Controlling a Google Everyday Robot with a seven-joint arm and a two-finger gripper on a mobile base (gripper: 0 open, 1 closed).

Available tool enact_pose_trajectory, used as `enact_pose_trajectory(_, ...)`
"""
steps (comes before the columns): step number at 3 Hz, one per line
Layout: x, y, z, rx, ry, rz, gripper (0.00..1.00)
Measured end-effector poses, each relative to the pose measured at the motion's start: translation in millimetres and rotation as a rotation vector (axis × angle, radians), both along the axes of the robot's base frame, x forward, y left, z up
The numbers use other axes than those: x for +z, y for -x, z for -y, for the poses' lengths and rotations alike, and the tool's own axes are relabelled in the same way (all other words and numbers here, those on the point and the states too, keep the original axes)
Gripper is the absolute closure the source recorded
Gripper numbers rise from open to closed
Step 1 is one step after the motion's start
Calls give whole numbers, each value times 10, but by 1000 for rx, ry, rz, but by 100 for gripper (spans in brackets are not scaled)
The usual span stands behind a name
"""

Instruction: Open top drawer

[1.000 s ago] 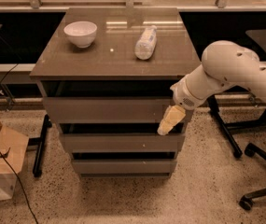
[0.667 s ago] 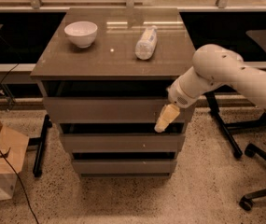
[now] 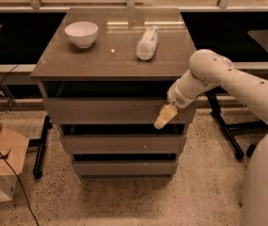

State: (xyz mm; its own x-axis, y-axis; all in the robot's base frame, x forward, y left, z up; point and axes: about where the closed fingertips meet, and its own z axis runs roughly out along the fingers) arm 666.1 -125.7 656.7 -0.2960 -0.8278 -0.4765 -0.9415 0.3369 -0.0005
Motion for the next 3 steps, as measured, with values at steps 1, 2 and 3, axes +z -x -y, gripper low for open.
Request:
enact_pose_trajectory(1, 14, -3, 6, 3, 0, -5, 41)
enact_pose_trajectory(2, 65, 46, 7, 21, 4, -7, 64)
enact_pose_trajectory(3, 81, 73, -4, 32, 2, -9, 93)
